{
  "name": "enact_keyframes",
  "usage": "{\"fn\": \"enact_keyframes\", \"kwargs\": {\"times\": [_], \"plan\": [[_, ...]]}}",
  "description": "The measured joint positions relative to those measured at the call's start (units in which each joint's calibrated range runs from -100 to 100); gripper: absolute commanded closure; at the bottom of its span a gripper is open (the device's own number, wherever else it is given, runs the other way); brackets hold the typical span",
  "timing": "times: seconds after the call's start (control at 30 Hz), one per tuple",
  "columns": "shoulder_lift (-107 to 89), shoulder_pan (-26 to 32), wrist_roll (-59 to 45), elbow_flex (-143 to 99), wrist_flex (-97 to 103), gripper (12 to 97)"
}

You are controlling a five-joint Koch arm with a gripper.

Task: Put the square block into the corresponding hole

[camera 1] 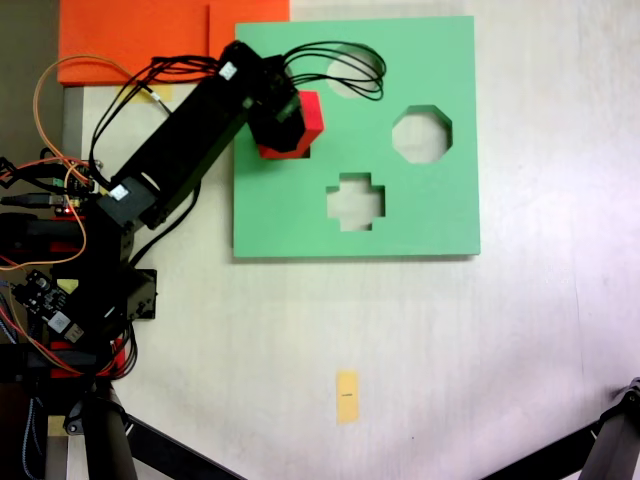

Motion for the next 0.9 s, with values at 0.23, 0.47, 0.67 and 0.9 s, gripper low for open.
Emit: {"fn": "enact_keyframes", "kwargs": {"times": [0.23, 0.47, 0.67, 0.9], "plan": [[-1.64, -0.34, -0.29, -0.1, 0.0, 77.1], [-5.88, -2.3, -1.61, 0.69, -0.2, 77.0], [-5.61, -3.66, -3.13, 1.86, -0.2, 77.0], [0.14, -4.2, -4.25, 2.35, 1.66, 76.8]]}}
